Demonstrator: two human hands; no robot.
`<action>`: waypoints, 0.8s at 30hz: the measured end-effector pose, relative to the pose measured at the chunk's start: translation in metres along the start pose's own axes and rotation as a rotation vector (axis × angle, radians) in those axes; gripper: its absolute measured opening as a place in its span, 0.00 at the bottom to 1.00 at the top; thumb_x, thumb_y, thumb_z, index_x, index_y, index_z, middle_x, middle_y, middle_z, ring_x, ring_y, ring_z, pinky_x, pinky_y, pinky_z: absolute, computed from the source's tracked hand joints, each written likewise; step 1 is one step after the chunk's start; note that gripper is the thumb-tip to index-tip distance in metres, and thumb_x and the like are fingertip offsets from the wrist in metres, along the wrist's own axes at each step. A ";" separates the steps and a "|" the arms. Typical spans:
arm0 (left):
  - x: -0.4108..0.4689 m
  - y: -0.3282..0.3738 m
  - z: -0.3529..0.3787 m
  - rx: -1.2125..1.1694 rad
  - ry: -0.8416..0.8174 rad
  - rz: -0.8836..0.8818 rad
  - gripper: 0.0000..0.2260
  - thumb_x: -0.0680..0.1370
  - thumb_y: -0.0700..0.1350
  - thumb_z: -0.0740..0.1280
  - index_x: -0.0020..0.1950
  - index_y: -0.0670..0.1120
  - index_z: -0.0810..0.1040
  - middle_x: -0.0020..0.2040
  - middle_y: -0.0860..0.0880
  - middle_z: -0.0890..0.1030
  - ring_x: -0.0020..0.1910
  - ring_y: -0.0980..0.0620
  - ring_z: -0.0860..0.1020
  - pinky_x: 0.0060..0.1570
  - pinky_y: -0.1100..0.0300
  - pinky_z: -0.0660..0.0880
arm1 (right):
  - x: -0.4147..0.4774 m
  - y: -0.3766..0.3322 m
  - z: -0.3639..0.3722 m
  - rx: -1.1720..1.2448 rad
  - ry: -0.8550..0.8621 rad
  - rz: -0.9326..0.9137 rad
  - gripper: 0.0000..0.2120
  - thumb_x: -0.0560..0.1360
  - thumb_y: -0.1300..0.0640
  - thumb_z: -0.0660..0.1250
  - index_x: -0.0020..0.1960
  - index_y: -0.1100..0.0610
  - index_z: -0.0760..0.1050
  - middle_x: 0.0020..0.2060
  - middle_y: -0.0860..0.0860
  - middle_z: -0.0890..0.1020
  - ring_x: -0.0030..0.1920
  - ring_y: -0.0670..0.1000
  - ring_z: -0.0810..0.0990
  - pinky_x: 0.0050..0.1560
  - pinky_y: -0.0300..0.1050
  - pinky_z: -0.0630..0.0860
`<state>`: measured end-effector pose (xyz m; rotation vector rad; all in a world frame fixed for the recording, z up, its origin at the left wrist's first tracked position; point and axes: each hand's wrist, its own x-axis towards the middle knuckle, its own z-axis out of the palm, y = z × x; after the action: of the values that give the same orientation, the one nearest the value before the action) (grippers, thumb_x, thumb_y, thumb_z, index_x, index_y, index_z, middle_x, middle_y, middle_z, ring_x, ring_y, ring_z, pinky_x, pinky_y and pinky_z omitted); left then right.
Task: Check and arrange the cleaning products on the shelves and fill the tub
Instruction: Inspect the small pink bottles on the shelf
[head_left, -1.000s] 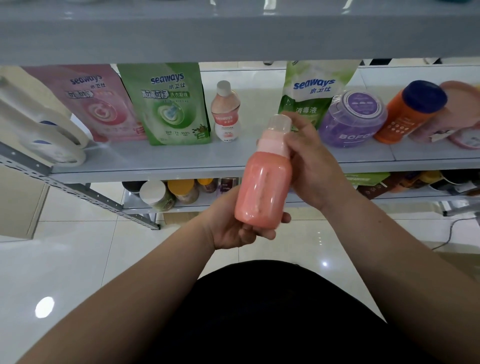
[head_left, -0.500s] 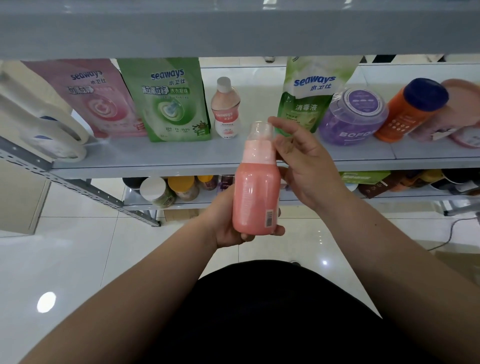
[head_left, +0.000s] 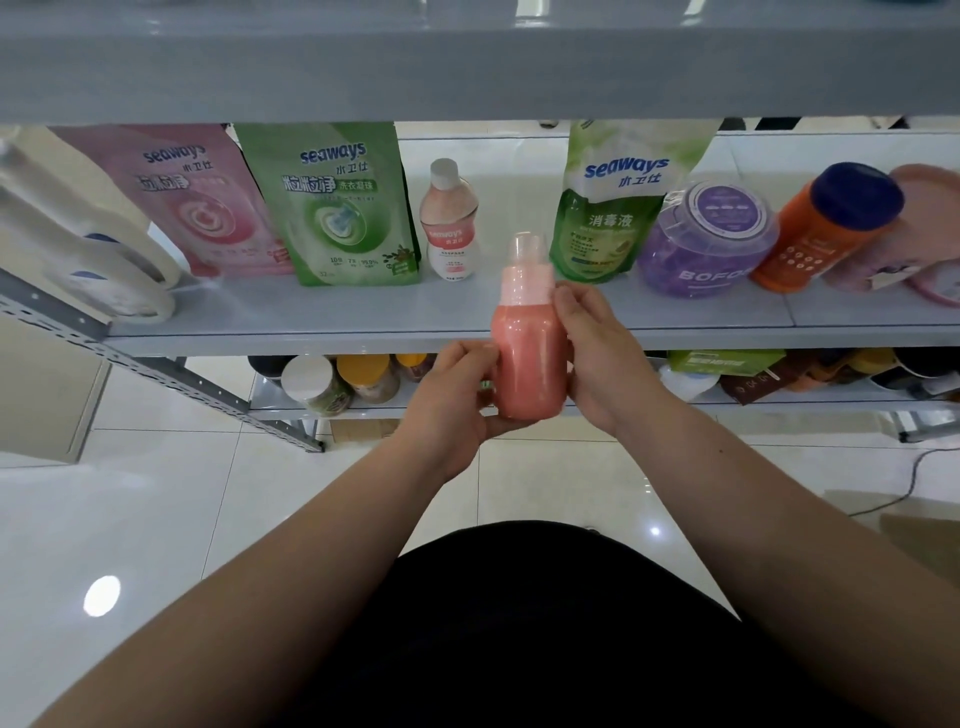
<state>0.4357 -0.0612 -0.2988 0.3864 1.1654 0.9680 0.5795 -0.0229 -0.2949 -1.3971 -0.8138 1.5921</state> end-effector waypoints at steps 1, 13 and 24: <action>0.001 0.000 -0.001 0.002 -0.006 0.028 0.02 0.82 0.38 0.63 0.50 0.43 0.74 0.50 0.42 0.75 0.47 0.43 0.76 0.45 0.39 0.83 | 0.002 0.000 -0.001 0.038 0.022 0.026 0.09 0.86 0.47 0.59 0.59 0.46 0.76 0.50 0.47 0.83 0.49 0.47 0.81 0.47 0.47 0.80; 0.017 0.001 -0.010 0.166 0.036 0.154 0.05 0.81 0.34 0.65 0.54 0.43 0.74 0.46 0.43 0.76 0.44 0.47 0.78 0.48 0.41 0.83 | 0.015 0.001 -0.013 -0.130 -0.141 0.058 0.17 0.79 0.50 0.72 0.67 0.45 0.77 0.61 0.49 0.83 0.64 0.54 0.80 0.60 0.61 0.79; 0.074 0.016 -0.035 0.991 0.122 0.353 0.15 0.81 0.42 0.66 0.68 0.52 0.74 0.65 0.51 0.76 0.64 0.52 0.75 0.65 0.53 0.74 | 0.045 -0.010 -0.008 -0.607 0.013 -0.136 0.33 0.72 0.48 0.79 0.73 0.43 0.69 0.56 0.43 0.78 0.55 0.50 0.81 0.49 0.48 0.79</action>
<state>0.4029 -0.0005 -0.3451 1.3707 1.6784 0.6446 0.5879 0.0213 -0.3064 -1.7150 -1.4316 1.2770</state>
